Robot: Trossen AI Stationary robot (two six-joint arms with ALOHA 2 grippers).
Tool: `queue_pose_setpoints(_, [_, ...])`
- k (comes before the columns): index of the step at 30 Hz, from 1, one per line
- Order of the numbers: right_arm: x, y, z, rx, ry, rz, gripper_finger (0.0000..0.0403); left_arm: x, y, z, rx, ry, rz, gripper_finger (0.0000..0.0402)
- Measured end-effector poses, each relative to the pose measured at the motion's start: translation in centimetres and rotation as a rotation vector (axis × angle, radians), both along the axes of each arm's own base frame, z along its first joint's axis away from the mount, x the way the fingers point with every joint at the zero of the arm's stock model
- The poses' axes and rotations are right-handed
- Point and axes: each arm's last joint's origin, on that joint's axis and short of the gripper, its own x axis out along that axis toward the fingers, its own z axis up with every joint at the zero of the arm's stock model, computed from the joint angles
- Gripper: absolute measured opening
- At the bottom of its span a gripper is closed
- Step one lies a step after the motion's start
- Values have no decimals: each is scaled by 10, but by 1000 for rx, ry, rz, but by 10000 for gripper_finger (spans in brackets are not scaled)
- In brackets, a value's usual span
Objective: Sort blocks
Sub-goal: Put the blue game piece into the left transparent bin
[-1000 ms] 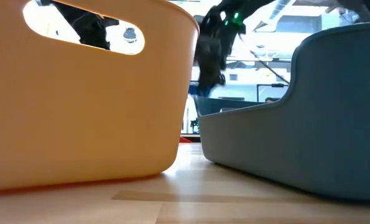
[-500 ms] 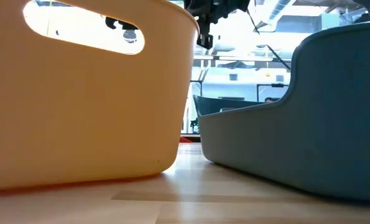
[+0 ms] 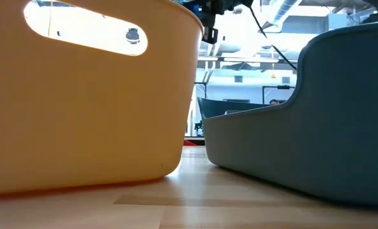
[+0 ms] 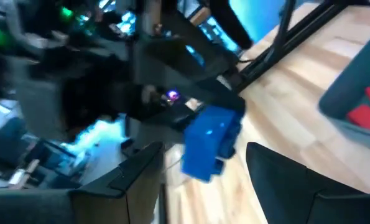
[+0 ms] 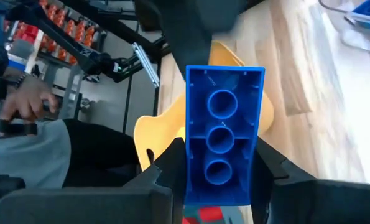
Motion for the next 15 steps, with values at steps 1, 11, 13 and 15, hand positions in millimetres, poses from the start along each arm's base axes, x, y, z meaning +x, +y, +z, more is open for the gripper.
queue_pose_setpoints(1, [1,2,1,4,-4,0,117,2,-1,-1,-11,4,-9,224])
queue_pose_setpoints(11, [6,25,2,54,-2,72,117,20,-14,-7,-57,-29,-109,220])
queue_pose_setpoints(13, [6,28,1,60,12,84,117,20,-15,-6,-72,-36,-140,210])
queue_pose_setpoints(15, [4,29,0,68,27,92,118,20,-17,-6,-83,-41,-154,193])
